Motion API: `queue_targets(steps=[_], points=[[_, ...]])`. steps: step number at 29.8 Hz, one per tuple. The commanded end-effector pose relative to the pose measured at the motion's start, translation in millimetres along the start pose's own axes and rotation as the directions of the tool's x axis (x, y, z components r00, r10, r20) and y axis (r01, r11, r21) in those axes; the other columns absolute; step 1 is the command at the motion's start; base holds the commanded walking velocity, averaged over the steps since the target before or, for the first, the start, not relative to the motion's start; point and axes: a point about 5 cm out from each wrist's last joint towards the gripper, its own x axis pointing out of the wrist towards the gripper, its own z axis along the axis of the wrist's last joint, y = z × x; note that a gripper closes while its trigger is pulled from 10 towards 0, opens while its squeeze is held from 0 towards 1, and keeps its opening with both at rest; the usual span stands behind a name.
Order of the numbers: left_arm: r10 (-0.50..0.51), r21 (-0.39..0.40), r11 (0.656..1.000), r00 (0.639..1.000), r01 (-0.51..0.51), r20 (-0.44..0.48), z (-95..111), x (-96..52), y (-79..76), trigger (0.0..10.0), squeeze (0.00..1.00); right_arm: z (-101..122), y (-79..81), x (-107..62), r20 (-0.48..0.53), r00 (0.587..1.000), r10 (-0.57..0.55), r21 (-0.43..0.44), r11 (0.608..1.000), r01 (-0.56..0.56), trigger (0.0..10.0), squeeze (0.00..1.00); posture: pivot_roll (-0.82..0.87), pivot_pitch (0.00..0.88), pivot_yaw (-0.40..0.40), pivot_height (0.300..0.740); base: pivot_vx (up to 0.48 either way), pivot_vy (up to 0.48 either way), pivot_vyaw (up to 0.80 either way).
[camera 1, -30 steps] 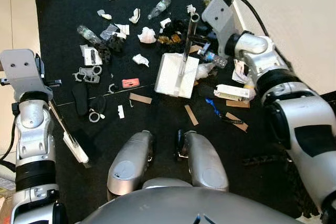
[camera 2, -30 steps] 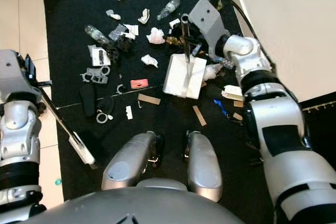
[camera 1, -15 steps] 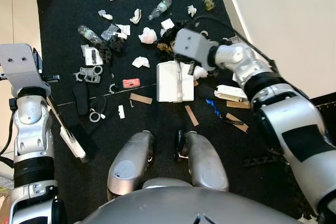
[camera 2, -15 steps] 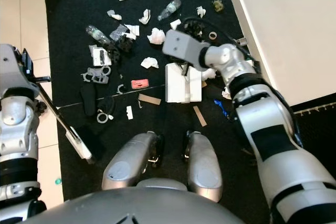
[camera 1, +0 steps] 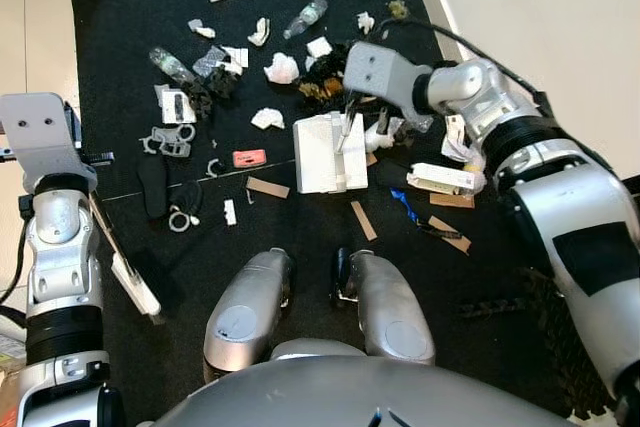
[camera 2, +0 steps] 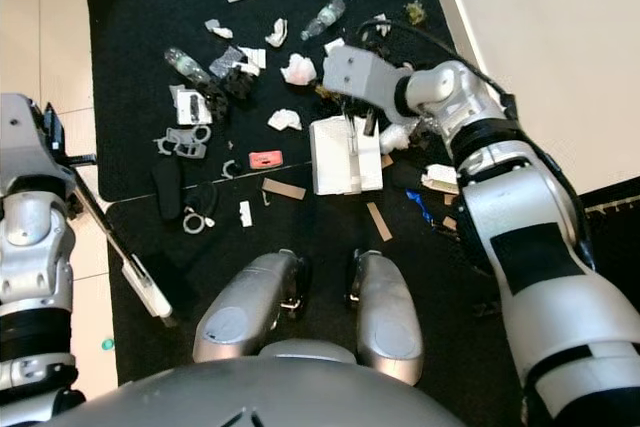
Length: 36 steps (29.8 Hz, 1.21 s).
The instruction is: Sweep floor
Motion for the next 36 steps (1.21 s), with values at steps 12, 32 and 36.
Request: queue_targets(steps=[12, 32, 36], points=[[-0.015, 0.019, 1.0, 1.0, 0.015, 0.002, 2, 3.2, -7.9, 10.0, 0.0, 8, -7.3, -5.0, 0.077, 0.997, -0.011, 0.08, 0.997, 0.005, 10.0, 0.0, 0.19, 0.144, -0.007, 0.74, 0.0, 0.0, 0.0], [-0.015, 0.019, 1.0, 1.0, 0.015, 0.002, 2, 2.0, -7.4, 10.0, 0.0, -6, -11.0, -13.2, -0.089, 0.996, 0.001, -0.036, 0.999, -0.004, 10.0, 0.0, 0.21, 0.149, -0.009, 0.74, 0.0, 0.0, 0.0], [-0.012, 0.019, 1.0, 1.0, 0.012, 0.0, 1, 1.5, -7.0, 10.0, 0.0, -13, -11.0, -20.3, -0.108, 0.993, 0.039, -0.021, 0.999, -0.042, 10.0, 0.0, 0.2, 0.147, -0.012, 0.74, 0.0, 0.0, 0.0]])
